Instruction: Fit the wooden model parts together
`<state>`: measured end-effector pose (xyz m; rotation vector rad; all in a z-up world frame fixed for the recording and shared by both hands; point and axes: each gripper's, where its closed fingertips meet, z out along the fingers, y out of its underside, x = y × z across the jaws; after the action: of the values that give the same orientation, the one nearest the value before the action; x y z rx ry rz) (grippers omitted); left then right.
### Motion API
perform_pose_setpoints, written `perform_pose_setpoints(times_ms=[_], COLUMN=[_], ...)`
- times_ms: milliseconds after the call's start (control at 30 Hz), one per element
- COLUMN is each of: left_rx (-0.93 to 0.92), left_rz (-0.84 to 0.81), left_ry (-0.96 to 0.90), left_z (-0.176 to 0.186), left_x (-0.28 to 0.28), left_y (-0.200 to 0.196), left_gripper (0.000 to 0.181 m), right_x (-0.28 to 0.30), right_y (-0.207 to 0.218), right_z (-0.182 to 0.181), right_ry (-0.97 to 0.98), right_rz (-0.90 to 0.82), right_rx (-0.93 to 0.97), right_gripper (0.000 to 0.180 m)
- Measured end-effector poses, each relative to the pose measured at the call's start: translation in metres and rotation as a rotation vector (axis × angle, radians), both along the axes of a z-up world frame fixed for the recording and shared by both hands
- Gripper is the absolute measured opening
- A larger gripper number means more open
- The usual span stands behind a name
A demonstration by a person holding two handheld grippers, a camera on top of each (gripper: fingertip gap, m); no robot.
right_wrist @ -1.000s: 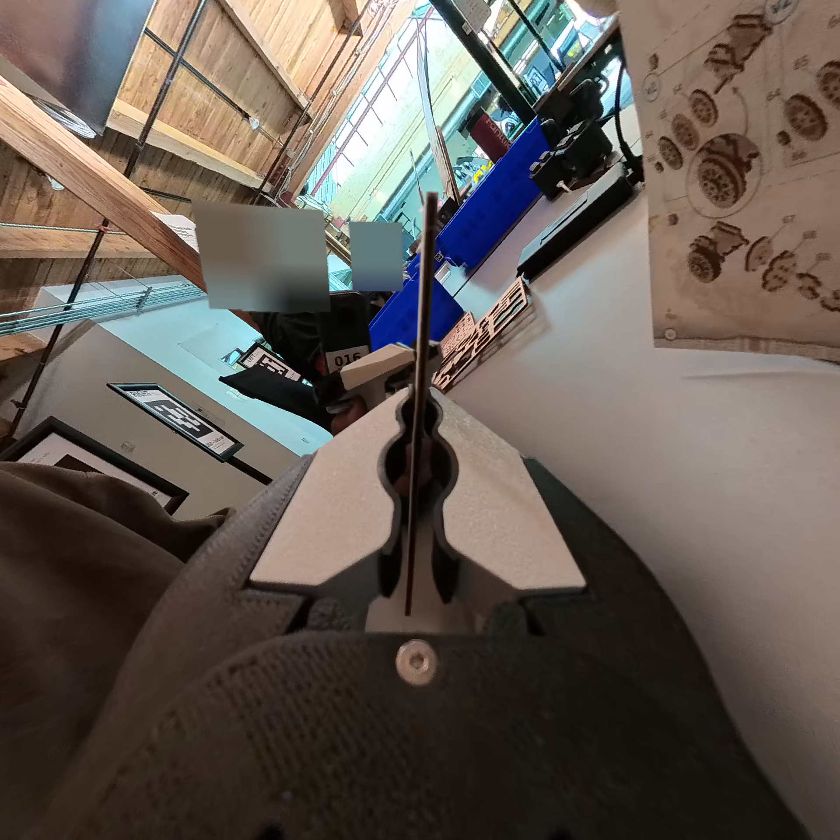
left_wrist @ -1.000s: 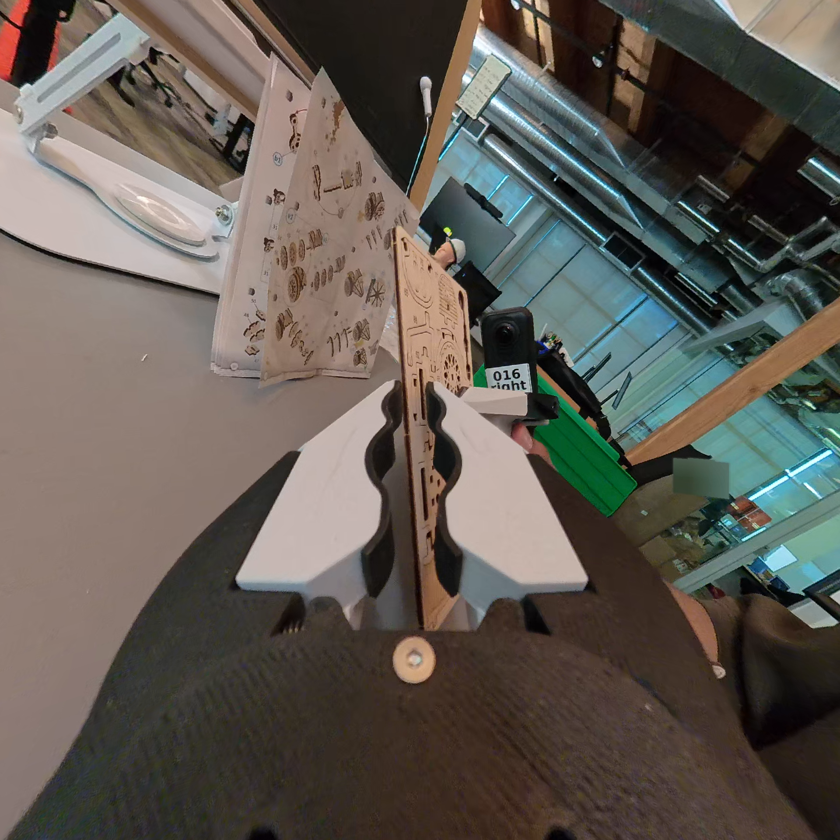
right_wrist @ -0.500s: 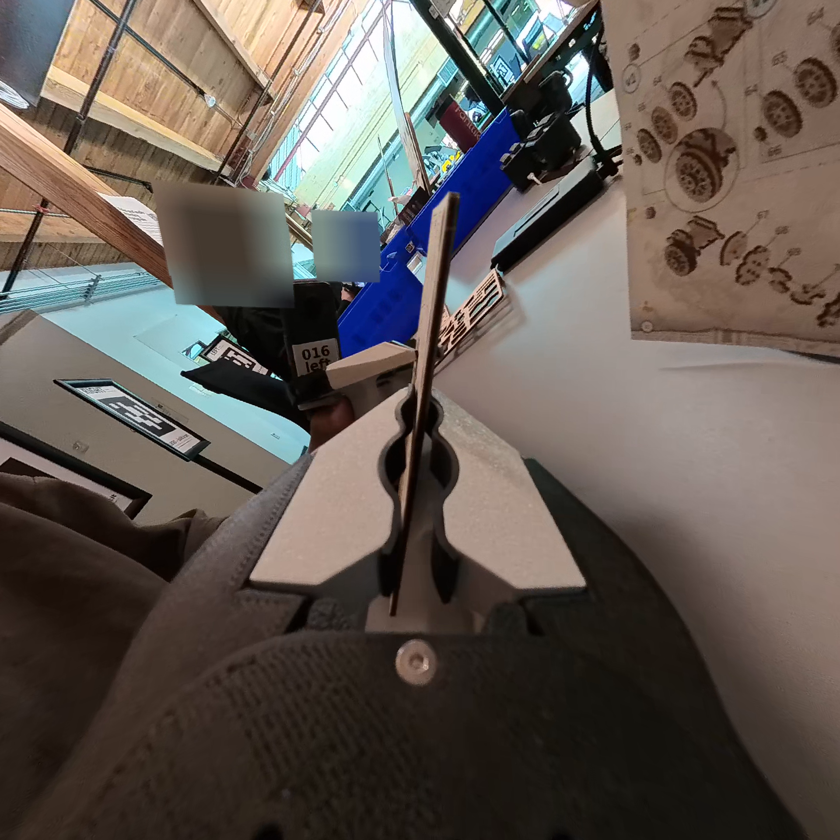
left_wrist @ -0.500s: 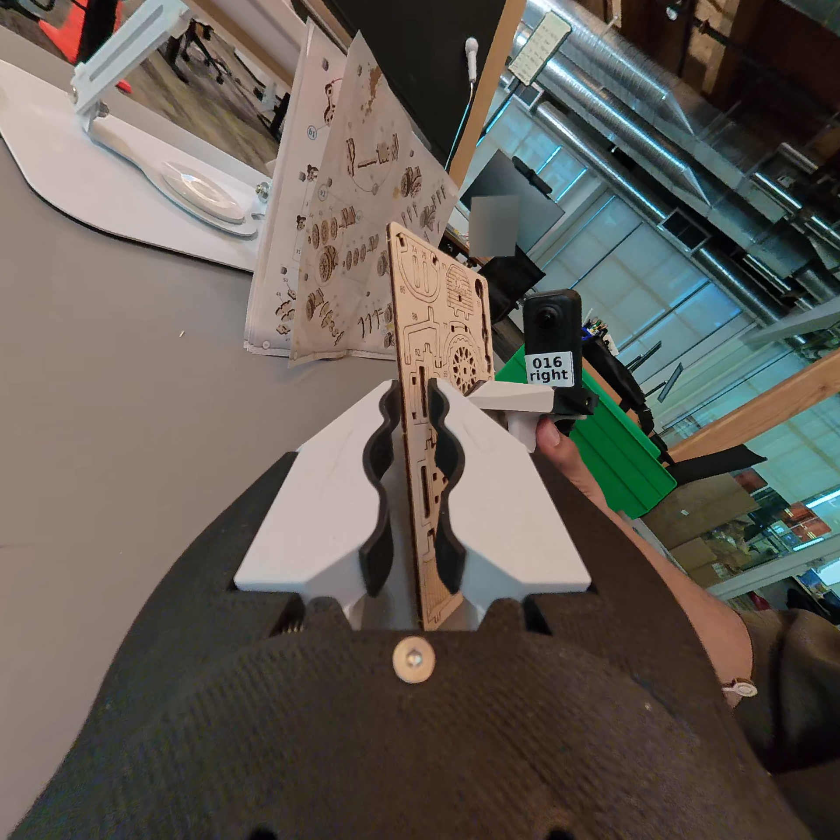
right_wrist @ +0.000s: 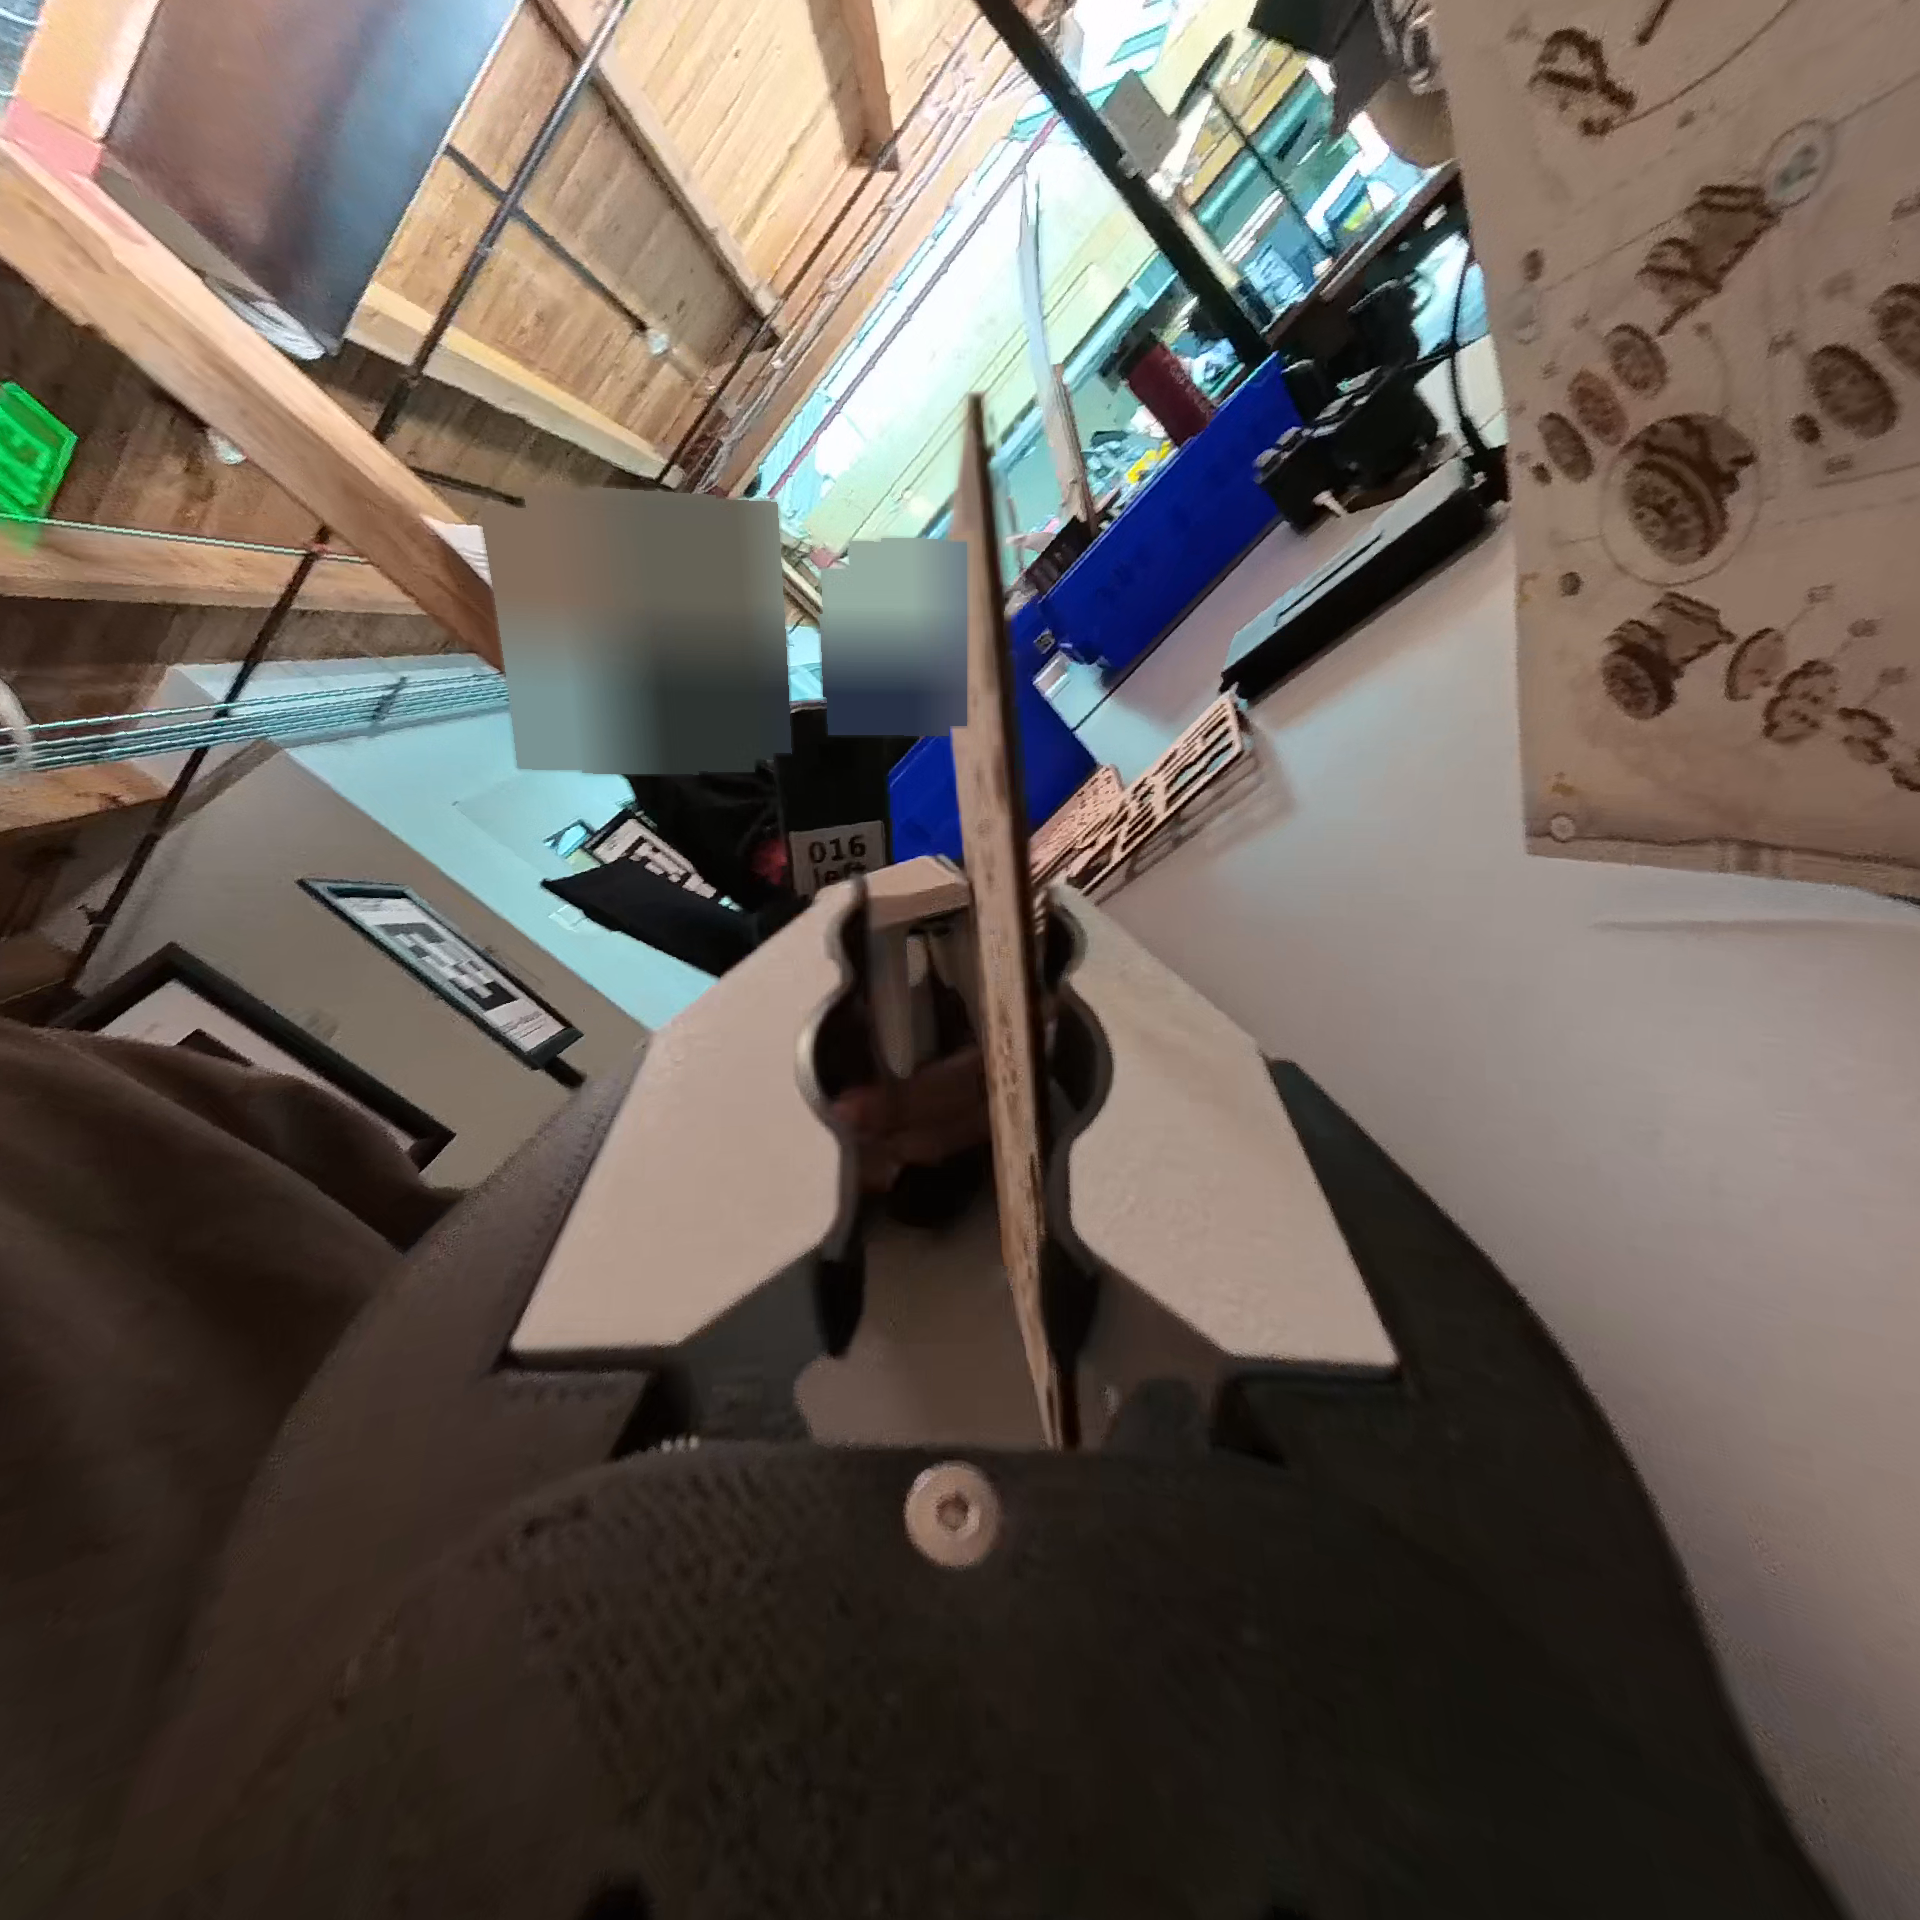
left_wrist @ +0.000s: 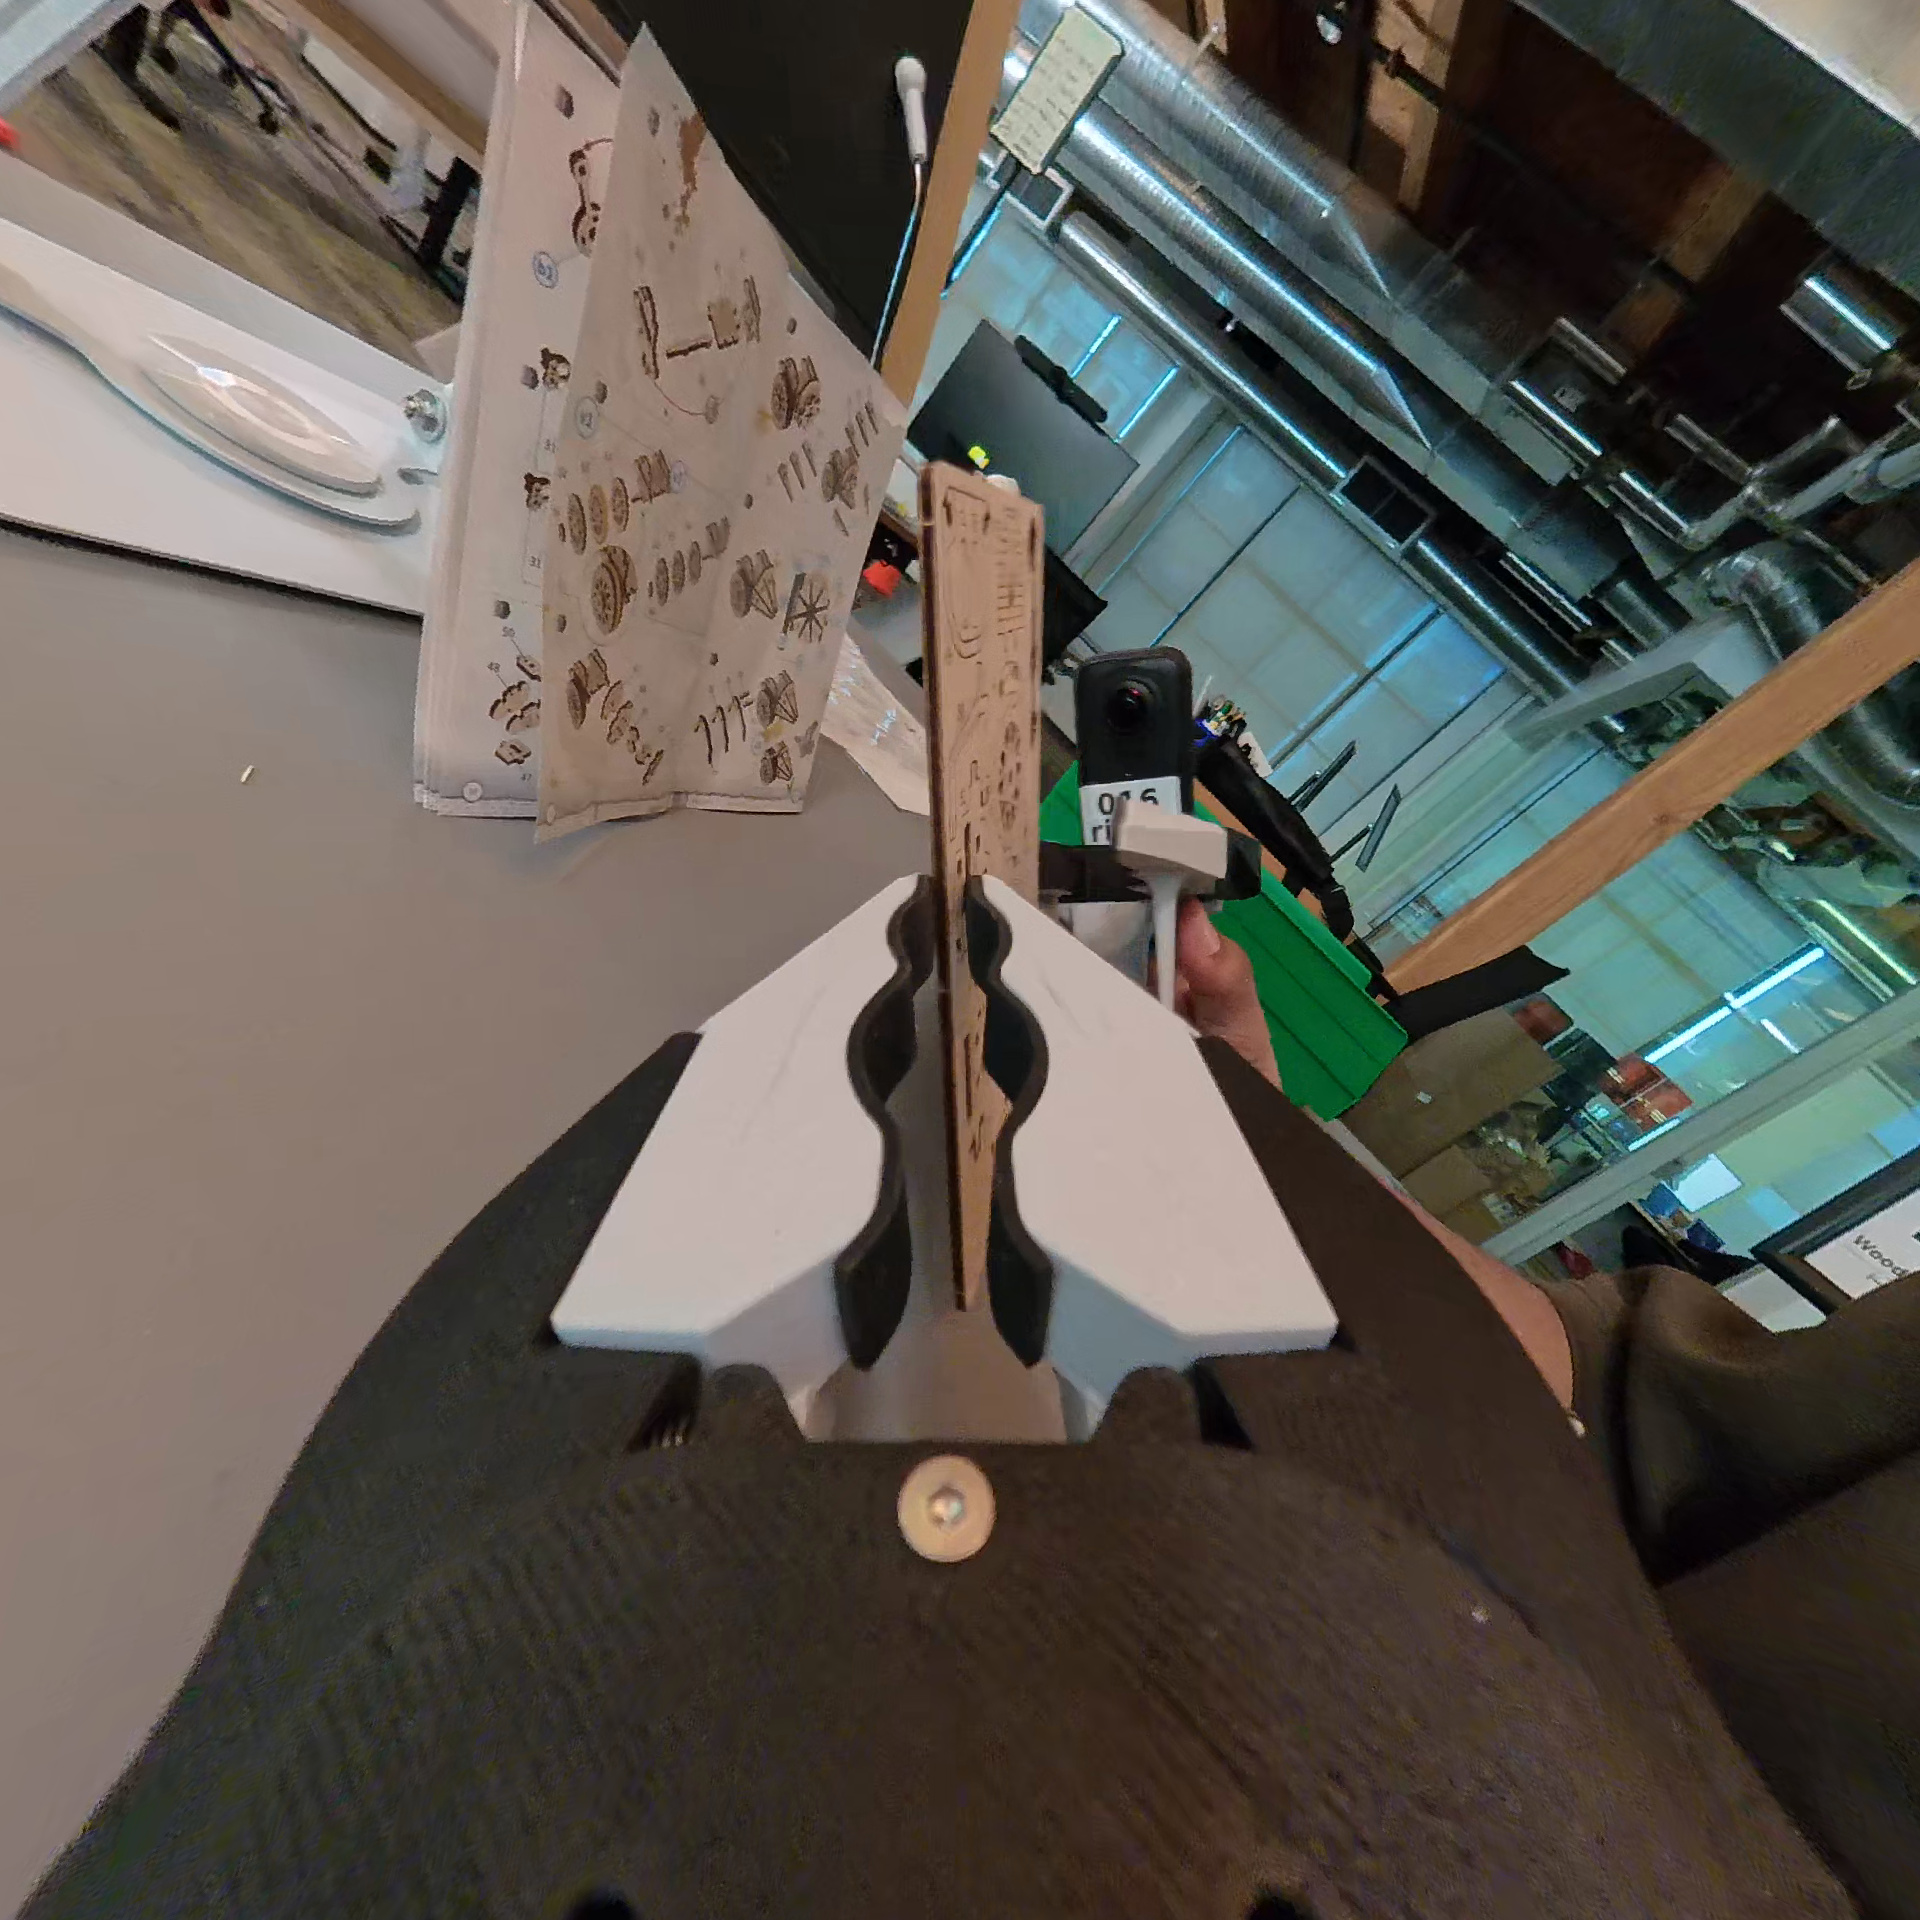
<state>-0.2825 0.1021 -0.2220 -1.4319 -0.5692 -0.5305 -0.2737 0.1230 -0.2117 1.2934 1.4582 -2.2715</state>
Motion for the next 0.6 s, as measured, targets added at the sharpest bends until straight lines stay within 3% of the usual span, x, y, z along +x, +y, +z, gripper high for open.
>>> perform_pose_setpoints(times_ms=[100, 167, 267, 600], left_rx=[0.042, 0.052, 0.052, 0.061], left_rz=[-0.028, -0.06, -0.096, -0.072], left_ry=[-0.001, 0.0, -0.007, -0.004], left_z=[0.005, 0.006, 0.006, 0.007], left_x=[0.003, 0.007, 0.011, 0.009], left_y=[-0.002, -0.002, -0.001, -0.002], left_gripper=[0.0, 0.0, 0.001, 0.013], right_x=[0.002, 0.003, 0.006, 0.008], right_y=[-0.006, -0.01, -0.017, -0.026], right_z=[-0.004, -0.006, -0.009, -0.012], right_ry=[-0.032, -0.032, -0.012, -0.002], right_rz=[0.051, 0.061, 0.075, 0.084], right_rx=[0.007, 0.039, 0.1, 0.159], right_gripper=[0.052, 0.038, 0.004, 0.001])
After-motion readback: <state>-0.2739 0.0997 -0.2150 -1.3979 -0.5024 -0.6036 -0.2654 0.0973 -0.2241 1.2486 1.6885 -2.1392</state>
